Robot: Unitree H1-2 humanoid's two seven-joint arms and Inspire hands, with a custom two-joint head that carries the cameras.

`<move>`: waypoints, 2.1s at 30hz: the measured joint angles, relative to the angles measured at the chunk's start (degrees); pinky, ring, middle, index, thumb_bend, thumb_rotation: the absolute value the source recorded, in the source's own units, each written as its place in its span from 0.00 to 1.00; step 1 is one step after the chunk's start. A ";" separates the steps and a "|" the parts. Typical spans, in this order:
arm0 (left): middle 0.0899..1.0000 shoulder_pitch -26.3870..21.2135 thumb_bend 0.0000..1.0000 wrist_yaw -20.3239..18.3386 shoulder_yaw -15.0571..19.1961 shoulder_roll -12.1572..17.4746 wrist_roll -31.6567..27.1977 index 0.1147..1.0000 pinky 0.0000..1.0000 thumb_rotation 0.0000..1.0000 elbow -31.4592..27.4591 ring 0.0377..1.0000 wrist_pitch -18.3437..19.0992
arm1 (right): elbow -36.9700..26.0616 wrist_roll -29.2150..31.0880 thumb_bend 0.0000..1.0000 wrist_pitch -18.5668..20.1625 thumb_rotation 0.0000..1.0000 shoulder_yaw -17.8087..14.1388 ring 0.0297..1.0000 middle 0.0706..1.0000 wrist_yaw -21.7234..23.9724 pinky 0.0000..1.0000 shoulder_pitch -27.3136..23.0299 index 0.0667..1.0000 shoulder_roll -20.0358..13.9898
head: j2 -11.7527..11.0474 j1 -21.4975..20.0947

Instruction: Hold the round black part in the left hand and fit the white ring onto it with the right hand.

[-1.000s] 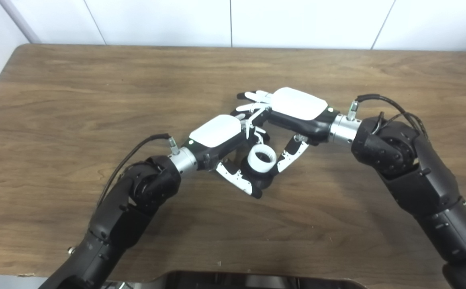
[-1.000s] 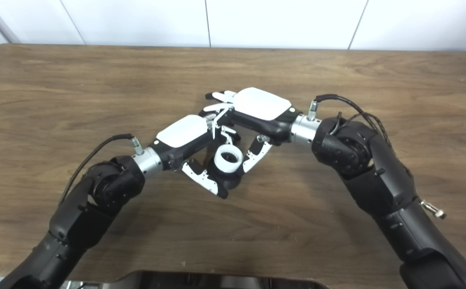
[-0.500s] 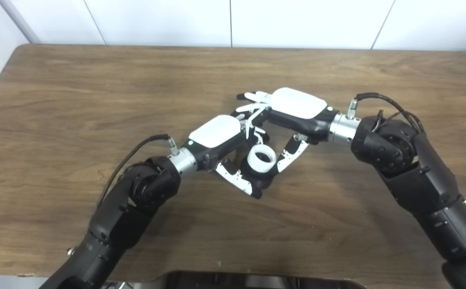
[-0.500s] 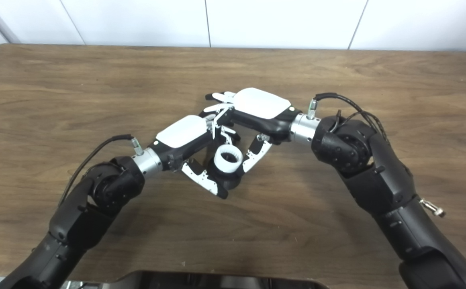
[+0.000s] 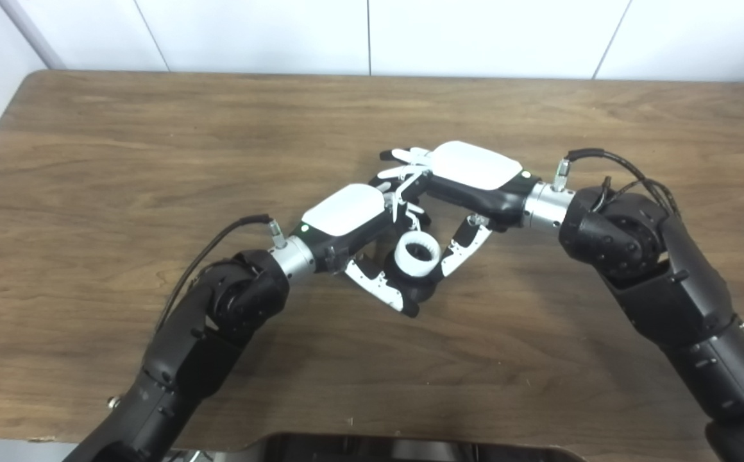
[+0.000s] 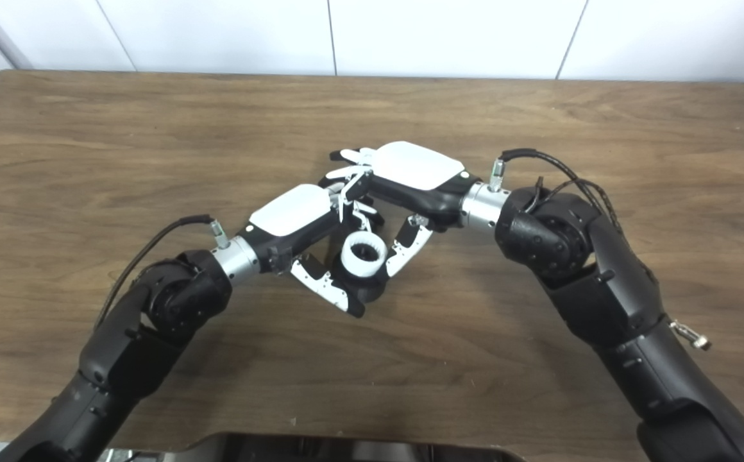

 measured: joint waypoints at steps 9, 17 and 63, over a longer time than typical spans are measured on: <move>0.78 -0.42 0.52 0.33 -0.57 -0.64 0.51 0.41 1.00 0.06 0.41 0.89 1.05 | -1.13 -1.10 0.53 1.32 0.14 -0.11 1.00 0.87 -0.18 1.00 0.70 0.44 -0.24 | -0.35 0.00; 0.78 -1.07 0.52 2.56 -1.50 -1.01 0.57 0.41 1.00 0.06 1.94 0.87 0.88 | -1.87 -2.94 0.53 1.69 0.14 -0.08 1.00 0.87 -0.33 1.00 1.29 0.44 -0.53 | -0.62 -0.09; 0.80 -0.24 0.52 18.00 -4.29 -5.90 5.97 0.41 0.97 0.05 9.38 0.97 2.83 | -4.75 -7.20 0.52 6.19 0.15 -1.36 1.00 0.89 -5.01 1.00 5.93 0.45 -2.55 | -3.87 0.61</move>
